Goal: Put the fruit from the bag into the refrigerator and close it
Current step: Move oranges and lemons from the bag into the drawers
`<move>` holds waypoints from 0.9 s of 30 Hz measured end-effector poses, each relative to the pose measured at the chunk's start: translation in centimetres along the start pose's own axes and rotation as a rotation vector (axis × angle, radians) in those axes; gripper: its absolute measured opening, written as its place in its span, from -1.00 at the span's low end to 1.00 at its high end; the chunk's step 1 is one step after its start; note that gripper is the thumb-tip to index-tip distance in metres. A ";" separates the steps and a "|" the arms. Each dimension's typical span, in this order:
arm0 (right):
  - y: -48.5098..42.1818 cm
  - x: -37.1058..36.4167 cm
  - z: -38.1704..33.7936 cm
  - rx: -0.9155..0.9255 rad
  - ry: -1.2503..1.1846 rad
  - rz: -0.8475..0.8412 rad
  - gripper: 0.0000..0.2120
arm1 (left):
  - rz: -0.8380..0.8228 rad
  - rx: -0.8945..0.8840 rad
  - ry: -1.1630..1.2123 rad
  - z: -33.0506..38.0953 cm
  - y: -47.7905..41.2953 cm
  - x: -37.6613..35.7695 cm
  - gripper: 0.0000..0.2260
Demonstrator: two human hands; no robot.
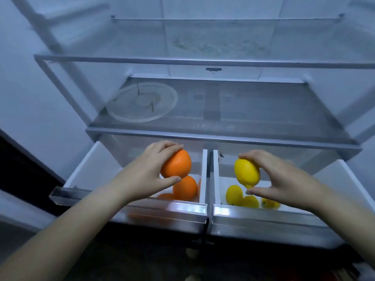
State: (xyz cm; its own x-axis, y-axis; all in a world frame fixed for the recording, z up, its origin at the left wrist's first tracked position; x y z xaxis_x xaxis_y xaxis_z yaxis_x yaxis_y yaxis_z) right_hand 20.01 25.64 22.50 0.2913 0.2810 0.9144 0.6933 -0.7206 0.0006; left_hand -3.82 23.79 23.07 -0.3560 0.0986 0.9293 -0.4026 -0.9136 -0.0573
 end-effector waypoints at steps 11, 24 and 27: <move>-3.1 -4.6 3.5 -0.121 -0.025 -0.209 -0.29 | -0.239 -0.050 -0.059 -5.0 -2.8 -4.8 -0.30; -6.7 -10.2 7.5 -0.203 -0.030 -0.413 -0.29 | -0.395 0.059 -0.208 -8.9 -4.4 -8.3 -0.33; -7.3 -11.4 8.5 -0.265 -0.094 -0.420 -0.29 | -0.455 0.027 -0.266 -9.4 -4.8 -9.2 -0.33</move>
State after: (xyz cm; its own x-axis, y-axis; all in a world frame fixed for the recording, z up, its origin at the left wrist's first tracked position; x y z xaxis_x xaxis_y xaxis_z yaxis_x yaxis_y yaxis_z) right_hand 17.23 33.05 8.62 0.0898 0.6282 0.7729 0.5761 -0.6658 0.4742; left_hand -6.52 30.96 11.38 0.0779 0.3875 0.9186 -0.4437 -0.8116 0.3800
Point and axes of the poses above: each hand's wrist, its own y-axis away from the middle knuckle, its own x-axis out of the back of the hand, z = x × y, the point moved 9 cm from there along -y, towards the middle knuckle, and after that the axes turned 8 degrees about -z, right-handed, at the moved point
